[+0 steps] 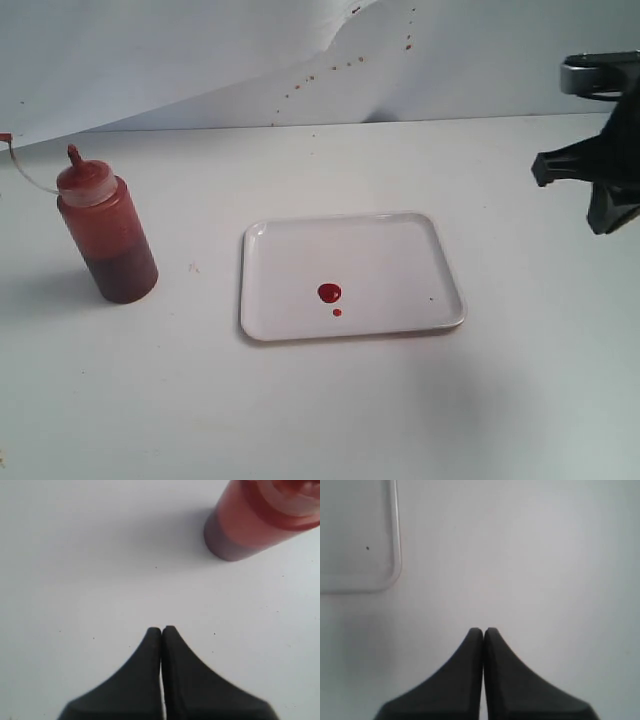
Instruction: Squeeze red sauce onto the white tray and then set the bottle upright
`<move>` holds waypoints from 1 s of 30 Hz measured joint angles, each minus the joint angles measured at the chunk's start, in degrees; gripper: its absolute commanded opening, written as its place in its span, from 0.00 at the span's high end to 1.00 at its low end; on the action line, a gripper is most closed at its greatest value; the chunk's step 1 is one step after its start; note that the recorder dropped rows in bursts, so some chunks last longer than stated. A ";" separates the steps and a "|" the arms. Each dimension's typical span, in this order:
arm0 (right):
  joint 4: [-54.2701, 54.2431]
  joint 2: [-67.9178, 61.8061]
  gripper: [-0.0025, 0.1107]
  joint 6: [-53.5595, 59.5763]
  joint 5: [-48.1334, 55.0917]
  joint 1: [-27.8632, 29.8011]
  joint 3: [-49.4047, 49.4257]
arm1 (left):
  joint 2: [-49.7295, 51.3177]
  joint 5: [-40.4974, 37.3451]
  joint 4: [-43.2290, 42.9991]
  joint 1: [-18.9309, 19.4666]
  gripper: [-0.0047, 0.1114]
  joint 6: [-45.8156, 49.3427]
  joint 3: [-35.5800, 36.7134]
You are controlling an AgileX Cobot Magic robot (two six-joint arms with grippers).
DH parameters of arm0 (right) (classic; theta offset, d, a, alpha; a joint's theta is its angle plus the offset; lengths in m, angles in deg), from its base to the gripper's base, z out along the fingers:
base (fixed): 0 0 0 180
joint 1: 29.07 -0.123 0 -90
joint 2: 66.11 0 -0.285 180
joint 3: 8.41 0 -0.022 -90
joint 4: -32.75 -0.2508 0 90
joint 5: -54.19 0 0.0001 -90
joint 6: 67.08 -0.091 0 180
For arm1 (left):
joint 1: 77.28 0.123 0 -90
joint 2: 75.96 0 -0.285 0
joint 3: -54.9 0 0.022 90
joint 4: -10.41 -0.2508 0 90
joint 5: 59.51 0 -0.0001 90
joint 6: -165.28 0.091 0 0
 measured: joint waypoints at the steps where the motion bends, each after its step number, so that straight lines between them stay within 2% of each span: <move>1: 0.00 1.87 0.98 0.11 -0.19 0.50 1.01 | -0.42 -1.01 0.24 0.00 0.96 0.13 -0.76; 6: 0.06 11.51 0.98 1.21 -0.69 1.23 4.83 | -4.35 -4.01 0.45 0.00 0.96 0.59 -1.88; 12: 1.07 25.87 0.98 1.35 -0.77 1.23 7.47 | -14.02 -5.48 0.45 0.00 0.96 0.88 -1.88; 22: 2.22 54.23 0.98 2.29 -1.46 1.23 7.47 | -37.00 -5.62 0.35 0.00 0.96 1.98 -1.88; 30: 3.05 70.70 0.98 4.07 -1.46 1.23 7.47 | -55.47 -6.04 0.40 0.00 0.96 3.39 -2.11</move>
